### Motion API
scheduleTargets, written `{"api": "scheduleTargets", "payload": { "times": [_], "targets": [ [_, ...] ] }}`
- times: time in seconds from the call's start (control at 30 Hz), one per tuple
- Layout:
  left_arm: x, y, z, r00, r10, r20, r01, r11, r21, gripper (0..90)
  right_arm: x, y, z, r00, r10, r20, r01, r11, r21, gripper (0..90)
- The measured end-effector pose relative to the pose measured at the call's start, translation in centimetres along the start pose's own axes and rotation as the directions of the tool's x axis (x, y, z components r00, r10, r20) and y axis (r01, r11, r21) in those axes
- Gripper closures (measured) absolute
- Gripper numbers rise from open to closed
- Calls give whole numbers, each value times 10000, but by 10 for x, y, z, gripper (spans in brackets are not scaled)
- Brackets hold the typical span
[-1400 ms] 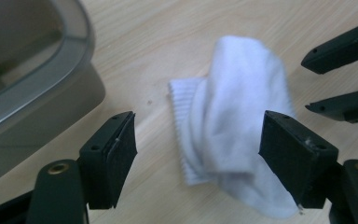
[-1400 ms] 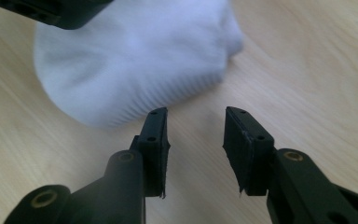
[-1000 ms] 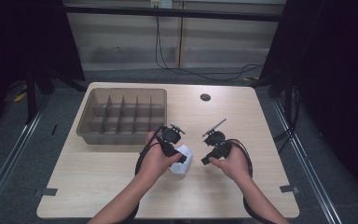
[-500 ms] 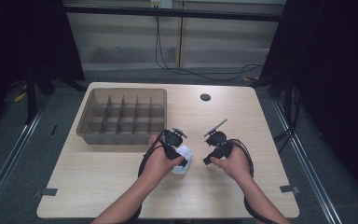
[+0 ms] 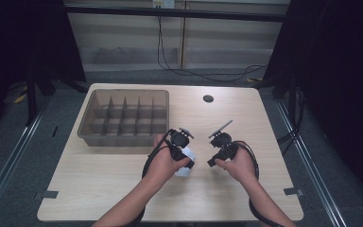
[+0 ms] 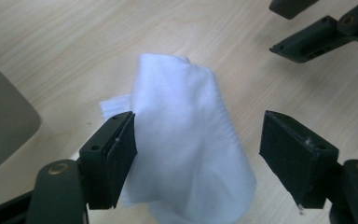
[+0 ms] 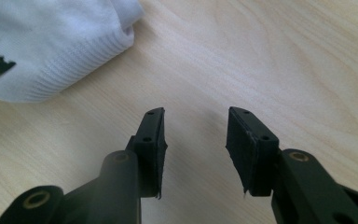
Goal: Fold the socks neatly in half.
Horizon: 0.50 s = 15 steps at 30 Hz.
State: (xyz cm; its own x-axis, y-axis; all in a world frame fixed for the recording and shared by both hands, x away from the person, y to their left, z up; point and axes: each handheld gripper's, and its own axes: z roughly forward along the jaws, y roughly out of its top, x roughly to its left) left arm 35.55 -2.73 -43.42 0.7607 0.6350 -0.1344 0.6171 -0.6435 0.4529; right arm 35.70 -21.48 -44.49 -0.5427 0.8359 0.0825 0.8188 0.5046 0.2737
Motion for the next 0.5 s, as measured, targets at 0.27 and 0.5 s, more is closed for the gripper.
{"api": "scheduleTargets", "payload": {
  "times": [0.27,0.5],
  "targets": [
    [4,-5,16,9996,-30,-292,41,9993,383,270,-1,-1,0,10000,59,44,-59,10000,17,553],
    [10,-8,19,9986,-18,-529,39,9992,406,240,-2,-2,3,10000,85,15,-85,10000,41,553]
  ]
}}
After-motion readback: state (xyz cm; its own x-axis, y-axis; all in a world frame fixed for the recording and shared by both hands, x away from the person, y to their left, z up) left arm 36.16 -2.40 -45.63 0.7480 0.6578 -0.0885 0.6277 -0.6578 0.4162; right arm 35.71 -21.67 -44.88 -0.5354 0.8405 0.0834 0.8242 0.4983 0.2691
